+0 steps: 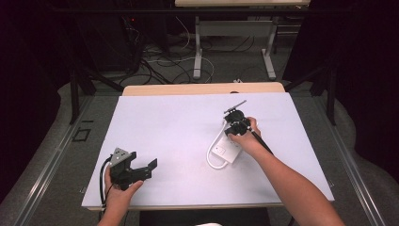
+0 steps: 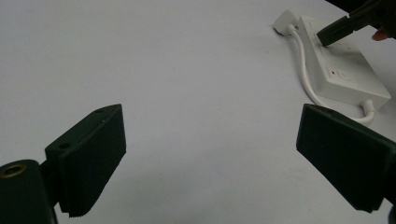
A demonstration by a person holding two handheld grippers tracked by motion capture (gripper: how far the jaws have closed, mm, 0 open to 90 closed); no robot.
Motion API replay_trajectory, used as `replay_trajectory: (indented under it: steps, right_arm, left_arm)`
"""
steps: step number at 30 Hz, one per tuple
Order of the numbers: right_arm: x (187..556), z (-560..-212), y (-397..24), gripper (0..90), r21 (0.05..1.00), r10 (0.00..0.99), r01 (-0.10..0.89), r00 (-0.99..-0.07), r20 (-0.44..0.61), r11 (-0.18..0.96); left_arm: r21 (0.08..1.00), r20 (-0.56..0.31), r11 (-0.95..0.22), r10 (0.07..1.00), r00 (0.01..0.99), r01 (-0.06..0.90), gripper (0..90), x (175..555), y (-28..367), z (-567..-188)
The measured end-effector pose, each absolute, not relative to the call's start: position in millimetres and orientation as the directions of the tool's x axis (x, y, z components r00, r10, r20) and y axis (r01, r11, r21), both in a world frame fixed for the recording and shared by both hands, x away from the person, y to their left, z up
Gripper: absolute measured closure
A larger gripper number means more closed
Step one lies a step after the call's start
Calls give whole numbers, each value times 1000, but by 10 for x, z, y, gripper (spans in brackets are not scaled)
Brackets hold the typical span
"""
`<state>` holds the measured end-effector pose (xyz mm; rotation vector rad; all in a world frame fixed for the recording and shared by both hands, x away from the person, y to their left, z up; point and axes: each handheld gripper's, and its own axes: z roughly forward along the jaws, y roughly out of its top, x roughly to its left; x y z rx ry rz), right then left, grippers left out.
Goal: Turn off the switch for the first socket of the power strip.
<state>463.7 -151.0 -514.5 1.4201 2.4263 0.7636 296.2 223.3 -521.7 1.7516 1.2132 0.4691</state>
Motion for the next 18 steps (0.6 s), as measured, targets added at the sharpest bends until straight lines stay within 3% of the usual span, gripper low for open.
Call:
replay_trajectory:
  steps: [18]
  right_arm:
    - [4625,-5141,-1497,854,527,854,744,-517,66,409]
  left_arm:
    - [847,-188,-78,881,435,525,85,2963,2242,-5216]
